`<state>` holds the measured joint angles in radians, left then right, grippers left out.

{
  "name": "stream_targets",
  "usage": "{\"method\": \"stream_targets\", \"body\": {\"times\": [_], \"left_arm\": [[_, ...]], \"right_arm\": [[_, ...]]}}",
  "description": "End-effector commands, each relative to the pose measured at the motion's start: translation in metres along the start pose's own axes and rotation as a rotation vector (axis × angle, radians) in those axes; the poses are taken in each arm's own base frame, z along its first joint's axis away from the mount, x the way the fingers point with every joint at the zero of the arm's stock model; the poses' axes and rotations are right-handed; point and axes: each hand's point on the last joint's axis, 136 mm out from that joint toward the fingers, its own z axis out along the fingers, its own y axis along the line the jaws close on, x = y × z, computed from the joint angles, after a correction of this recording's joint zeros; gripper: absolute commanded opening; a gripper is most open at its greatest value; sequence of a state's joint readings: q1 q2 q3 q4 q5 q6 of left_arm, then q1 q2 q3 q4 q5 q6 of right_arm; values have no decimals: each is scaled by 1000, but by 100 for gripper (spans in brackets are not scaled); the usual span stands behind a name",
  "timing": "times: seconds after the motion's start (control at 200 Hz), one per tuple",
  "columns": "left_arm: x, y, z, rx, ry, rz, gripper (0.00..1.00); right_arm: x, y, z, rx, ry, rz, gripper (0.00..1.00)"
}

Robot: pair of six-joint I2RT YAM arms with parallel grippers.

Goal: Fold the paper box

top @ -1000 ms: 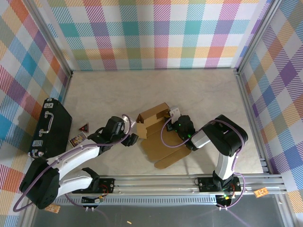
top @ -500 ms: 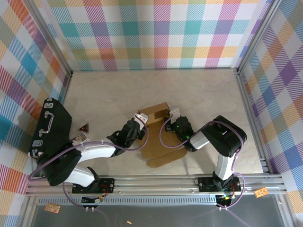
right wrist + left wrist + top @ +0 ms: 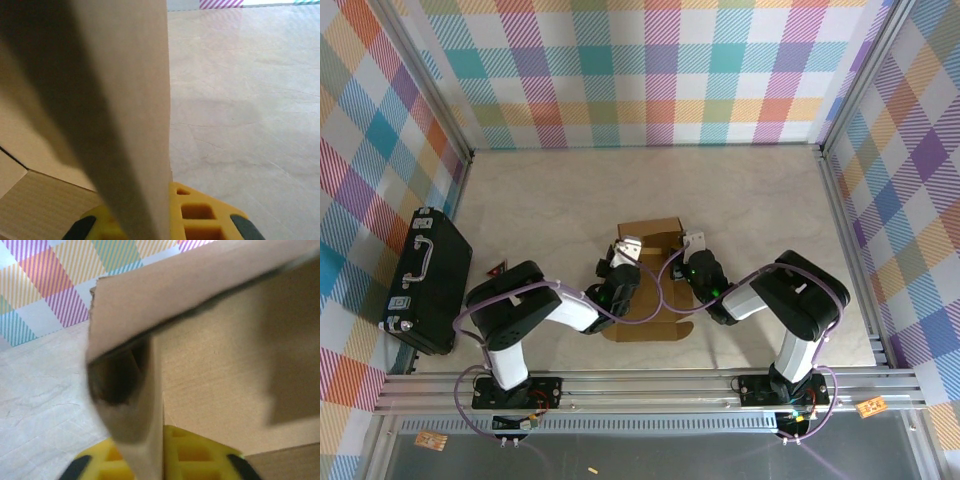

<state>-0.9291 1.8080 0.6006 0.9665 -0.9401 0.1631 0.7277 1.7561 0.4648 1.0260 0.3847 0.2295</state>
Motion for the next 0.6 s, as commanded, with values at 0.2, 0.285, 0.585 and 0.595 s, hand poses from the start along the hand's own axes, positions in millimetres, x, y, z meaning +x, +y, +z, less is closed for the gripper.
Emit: {"method": "stream_targets", "body": {"times": [0.2, 0.285, 0.585, 0.595], "left_arm": [[12, 1, 8, -105, -29, -46, 45], [6, 4, 6, -114, -79, -34, 13], [1, 3, 3, -86, -87, 15, 0], [2, 3, 3, -86, -85, 15, 0]], "right_arm": [[22, 35, -8, -148, 77, 13, 0], [23, 34, -6, -134, 81, 5, 4], [-3, 22, -2, -31, 17, -42, 34], [-4, 23, -1, -31, 15, -46, 35]]}}
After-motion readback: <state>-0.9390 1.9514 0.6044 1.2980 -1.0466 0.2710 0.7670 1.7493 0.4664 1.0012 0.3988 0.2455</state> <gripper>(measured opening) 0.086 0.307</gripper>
